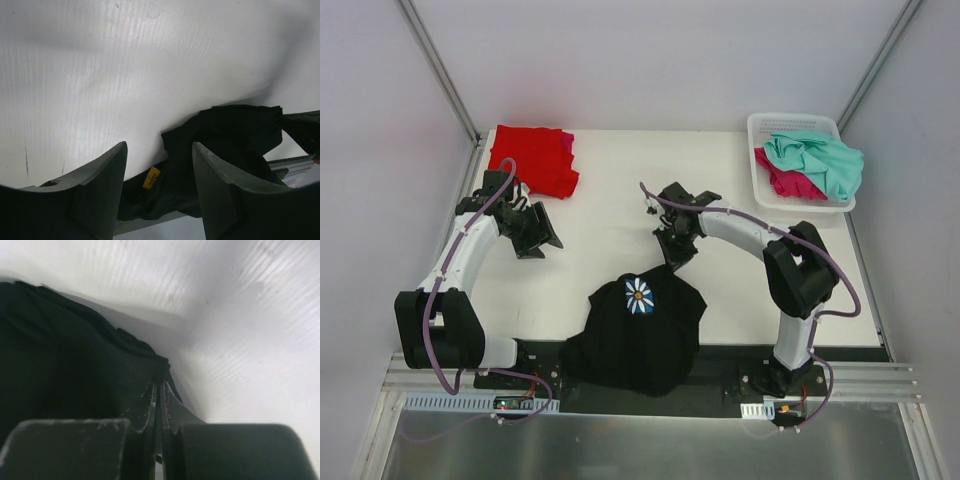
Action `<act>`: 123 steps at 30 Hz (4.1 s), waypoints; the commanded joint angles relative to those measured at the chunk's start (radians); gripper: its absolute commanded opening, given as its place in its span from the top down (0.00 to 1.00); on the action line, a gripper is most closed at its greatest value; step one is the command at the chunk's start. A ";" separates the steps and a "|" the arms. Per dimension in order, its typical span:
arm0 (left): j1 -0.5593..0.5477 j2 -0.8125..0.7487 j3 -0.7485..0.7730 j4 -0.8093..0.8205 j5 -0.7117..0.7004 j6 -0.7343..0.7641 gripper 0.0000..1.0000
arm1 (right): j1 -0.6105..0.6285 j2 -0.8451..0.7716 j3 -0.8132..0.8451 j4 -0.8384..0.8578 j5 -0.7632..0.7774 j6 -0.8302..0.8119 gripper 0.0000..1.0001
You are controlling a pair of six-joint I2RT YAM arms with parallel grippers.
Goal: Fold and stack the t-shirts
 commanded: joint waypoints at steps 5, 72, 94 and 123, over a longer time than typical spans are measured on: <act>-0.004 0.000 0.028 -0.023 0.016 0.011 0.46 | -0.137 -0.002 0.336 -0.173 0.161 -0.006 0.99; -0.017 -0.031 0.045 -0.033 0.044 0.000 0.45 | -0.539 -0.498 0.738 -0.314 0.888 0.025 0.99; -0.017 -0.014 0.018 -0.018 0.040 0.003 0.45 | -0.116 -0.381 0.756 -0.362 0.114 -0.118 0.99; -0.019 -0.005 0.010 -0.004 0.047 -0.005 0.45 | -0.430 -0.579 0.561 -0.342 0.732 0.008 0.99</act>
